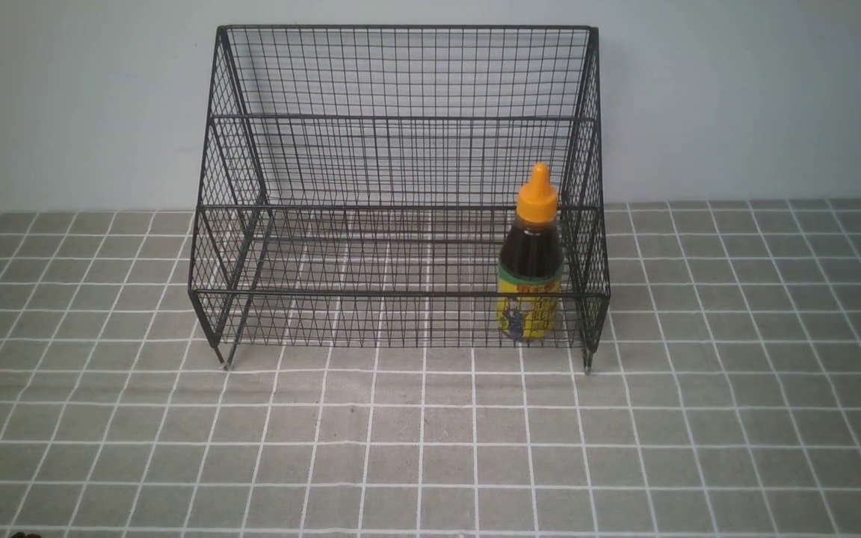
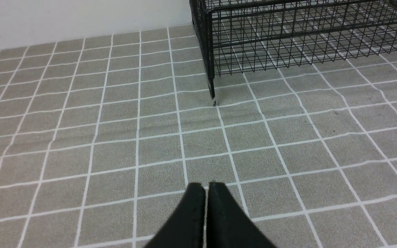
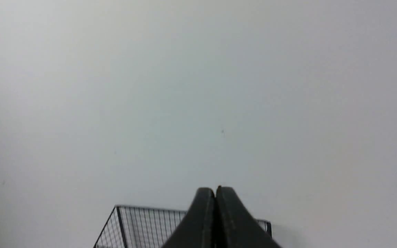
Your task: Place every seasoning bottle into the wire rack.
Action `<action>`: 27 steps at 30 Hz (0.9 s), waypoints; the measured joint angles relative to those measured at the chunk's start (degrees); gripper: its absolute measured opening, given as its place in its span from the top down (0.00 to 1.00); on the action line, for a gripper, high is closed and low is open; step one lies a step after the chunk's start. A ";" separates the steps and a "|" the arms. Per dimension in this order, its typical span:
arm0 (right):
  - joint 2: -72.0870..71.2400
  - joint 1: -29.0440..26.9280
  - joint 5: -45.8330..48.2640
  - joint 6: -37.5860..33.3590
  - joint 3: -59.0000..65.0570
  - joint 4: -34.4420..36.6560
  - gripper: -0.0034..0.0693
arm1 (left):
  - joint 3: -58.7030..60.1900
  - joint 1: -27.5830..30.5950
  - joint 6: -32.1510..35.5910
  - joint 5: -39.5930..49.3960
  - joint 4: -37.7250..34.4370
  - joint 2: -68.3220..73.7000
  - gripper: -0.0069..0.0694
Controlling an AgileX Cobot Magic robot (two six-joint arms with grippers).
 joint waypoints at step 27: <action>-19.80 -12.96 -5.75 -3.76 34.42 -12.12 0.97 | 0.00 0.02 0.00 0.05 0.00 0.00 0.92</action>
